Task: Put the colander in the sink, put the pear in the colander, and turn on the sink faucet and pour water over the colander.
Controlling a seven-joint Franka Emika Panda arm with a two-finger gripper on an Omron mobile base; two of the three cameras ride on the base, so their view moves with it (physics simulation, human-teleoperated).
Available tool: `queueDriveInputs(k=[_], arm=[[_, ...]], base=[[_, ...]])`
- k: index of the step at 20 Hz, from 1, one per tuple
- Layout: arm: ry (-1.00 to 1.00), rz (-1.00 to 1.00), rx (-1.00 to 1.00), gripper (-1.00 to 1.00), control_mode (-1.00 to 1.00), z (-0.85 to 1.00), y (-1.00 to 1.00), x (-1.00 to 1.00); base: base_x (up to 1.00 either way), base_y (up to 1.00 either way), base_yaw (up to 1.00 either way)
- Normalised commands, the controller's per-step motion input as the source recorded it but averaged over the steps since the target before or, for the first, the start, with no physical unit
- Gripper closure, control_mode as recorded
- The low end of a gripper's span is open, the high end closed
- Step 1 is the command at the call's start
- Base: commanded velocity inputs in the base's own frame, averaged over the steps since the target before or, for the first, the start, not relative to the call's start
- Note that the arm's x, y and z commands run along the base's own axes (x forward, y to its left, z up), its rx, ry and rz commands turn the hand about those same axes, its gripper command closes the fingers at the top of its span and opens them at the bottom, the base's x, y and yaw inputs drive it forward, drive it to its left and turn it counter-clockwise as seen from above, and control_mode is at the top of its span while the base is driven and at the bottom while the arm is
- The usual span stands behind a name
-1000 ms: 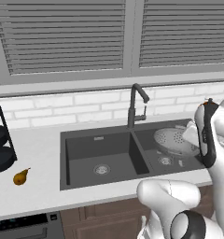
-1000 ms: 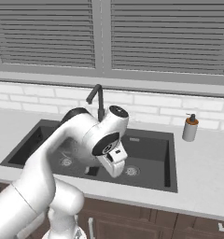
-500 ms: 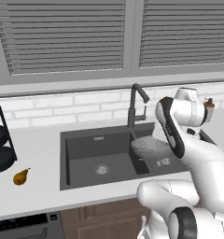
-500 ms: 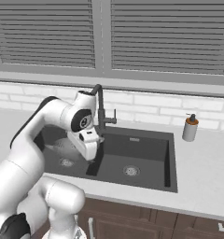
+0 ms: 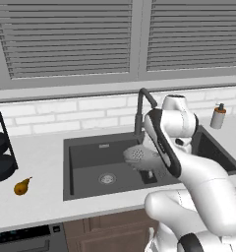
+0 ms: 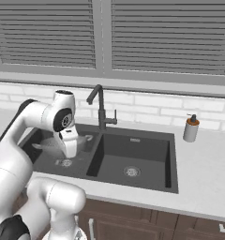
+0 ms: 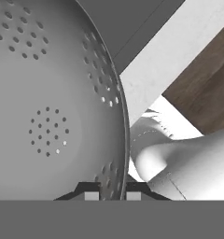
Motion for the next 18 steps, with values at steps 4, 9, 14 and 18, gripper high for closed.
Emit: queueDriveInputs(k=[4,9,14,18], arm=[[-0.08,0.0,-0.01,1.0,-1.0,-0.23,0.6,0.02],[-0.01,0.0,-0.02,1.0,-1.0,-0.15,0.55,0.33],[0.0,0.0,-0.01,1.0,-1.0,-0.08,0.33,0.46],[0.0,-0.03,-0.01,1.0,-1.0,0.0,0.24,0.61]], base=[[0.0,0.0,0.0],[0.0,0.0,0.0],[0.0,0.0,0.0],[0.0,0.0,0.0]])
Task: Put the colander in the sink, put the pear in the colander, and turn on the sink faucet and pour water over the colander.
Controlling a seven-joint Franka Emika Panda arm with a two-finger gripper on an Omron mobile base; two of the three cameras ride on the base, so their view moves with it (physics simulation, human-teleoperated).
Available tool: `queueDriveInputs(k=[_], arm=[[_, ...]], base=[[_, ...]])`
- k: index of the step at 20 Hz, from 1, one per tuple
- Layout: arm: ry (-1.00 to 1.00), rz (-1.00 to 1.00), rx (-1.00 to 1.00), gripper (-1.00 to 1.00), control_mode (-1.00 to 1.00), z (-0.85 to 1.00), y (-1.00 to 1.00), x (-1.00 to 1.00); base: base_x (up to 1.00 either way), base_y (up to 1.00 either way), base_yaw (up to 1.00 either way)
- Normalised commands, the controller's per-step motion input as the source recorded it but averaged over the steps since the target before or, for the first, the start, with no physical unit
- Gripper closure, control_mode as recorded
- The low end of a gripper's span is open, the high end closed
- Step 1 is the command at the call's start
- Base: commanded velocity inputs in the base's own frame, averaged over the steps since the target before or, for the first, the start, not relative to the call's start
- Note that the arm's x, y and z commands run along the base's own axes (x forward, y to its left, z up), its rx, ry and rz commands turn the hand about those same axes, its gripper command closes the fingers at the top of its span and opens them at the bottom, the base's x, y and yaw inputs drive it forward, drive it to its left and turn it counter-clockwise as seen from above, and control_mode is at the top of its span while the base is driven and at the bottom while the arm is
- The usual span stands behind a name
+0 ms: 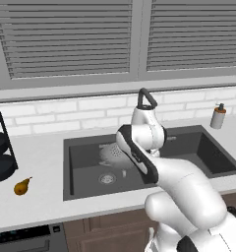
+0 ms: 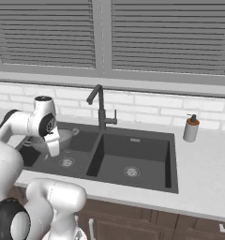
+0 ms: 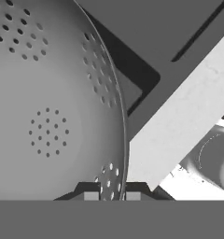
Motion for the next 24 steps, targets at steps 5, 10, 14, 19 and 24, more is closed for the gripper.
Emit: queueDriveInputs(k=[5,10,14,19,24], arm=[[0.0,-0.05,0.0,1.0,-1.0,-0.01,0.15,0.77],[0.0,-0.01,0.0,1.0,-1.0,-0.19,0.19,0.67],[0.0,0.0,0.0,1.0,-1.0,-0.39,0.04,0.51],[0.0,0.0,0.0,1.0,-1.0,-0.65,0.0,0.2],[0.01,-0.01,0.0,1.0,-1.0,-0.79,0.0,0.0]], base=[[0.0,0.0,0.0],[0.0,0.0,0.0],[0.0,0.0,0.0],[0.0,0.0,0.0],[0.0,0.0,0.0]])
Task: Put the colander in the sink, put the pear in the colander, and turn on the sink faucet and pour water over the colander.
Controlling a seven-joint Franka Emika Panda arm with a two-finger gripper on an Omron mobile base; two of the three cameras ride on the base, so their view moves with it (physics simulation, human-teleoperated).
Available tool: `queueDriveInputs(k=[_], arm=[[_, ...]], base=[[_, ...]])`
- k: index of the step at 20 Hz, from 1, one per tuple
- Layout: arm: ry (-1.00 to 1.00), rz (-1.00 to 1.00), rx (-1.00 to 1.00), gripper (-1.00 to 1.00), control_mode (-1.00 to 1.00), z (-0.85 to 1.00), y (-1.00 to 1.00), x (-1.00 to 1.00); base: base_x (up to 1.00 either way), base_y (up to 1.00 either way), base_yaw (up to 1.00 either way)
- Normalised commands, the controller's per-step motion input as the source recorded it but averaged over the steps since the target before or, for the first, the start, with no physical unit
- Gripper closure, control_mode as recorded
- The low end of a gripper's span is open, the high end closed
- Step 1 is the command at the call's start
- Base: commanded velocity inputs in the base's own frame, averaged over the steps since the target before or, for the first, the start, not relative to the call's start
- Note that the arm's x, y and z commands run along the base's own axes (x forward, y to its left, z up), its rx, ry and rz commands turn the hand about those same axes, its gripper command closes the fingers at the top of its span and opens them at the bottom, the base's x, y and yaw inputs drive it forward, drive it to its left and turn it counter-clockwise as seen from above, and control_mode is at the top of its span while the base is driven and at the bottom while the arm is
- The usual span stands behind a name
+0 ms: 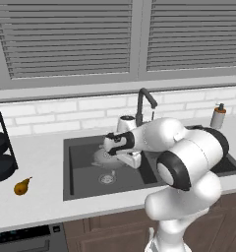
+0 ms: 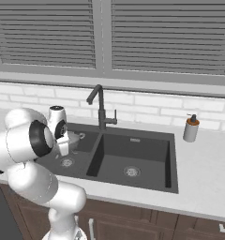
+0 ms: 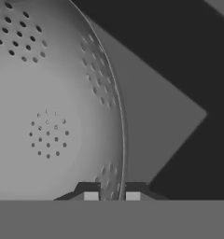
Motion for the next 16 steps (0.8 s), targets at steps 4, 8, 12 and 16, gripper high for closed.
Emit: queueDriveInputs(k=[4,8,12,16], arm=[[0.02,-0.01,0.0,1.0,-1.0,-0.83,0.0,0.0],[0.06,-0.01,0.0,1.0,-1.0,-0.78,0.0,0.03],[0.05,-0.01,0.0,1.0,-1.0,-0.39,0.0,0.17],[0.0,-0.02,0.0,1.0,-1.0,0.0,0.0,0.3]], base=[[0.0,0.0,0.0],[0.0,0.0,0.0],[0.0,0.0,0.0],[0.0,0.0,0.0]])
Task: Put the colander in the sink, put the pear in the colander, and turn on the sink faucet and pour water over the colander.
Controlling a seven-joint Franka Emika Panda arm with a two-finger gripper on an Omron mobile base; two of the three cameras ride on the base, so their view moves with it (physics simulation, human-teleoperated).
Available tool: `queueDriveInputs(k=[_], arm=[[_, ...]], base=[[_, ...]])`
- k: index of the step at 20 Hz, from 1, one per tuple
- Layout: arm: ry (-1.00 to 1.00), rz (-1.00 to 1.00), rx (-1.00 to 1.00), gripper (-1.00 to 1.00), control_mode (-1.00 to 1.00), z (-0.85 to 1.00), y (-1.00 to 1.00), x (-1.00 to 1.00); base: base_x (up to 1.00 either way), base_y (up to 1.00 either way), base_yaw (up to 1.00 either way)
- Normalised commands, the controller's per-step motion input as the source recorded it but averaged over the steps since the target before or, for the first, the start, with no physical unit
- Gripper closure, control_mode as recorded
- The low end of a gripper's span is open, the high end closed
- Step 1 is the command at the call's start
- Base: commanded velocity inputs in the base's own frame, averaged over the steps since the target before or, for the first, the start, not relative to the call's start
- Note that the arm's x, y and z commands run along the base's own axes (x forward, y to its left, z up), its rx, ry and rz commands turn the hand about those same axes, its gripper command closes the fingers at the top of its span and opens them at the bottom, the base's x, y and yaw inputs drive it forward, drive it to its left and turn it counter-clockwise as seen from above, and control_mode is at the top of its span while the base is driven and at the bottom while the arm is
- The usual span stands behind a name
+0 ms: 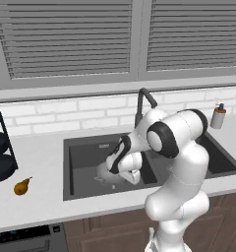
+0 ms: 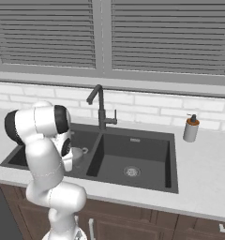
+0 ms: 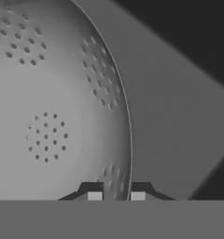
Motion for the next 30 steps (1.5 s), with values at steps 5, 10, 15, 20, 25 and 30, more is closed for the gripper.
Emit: queueDriveInputs(k=[5,10,15,20,25,30], arm=[[0.0,-0.02,0.0,1.0,-1.0,-0.07,0.11,0.39],[0.0,0.0,0.0,1.0,-1.0,-0.13,0.16,0.07],[0.0,-0.01,0.0,1.0,-1.0,-0.38,0.01,0.0],[0.0,0.0,0.0,1.0,-1.0,-0.14,0.0,0.0],[0.0,0.0,0.0,-1.0,-1.0,0.0,0.0,0.0],[0.0,0.0,-0.02,-1.0,-1.0,0.08,0.0,0.0]], base=[[0.0,0.0,0.0],[0.0,0.0,0.0],[0.0,0.0,0.0],[0.0,0.0,0.0],[0.0,0.0,0.0],[0.0,0.0,0.0]])
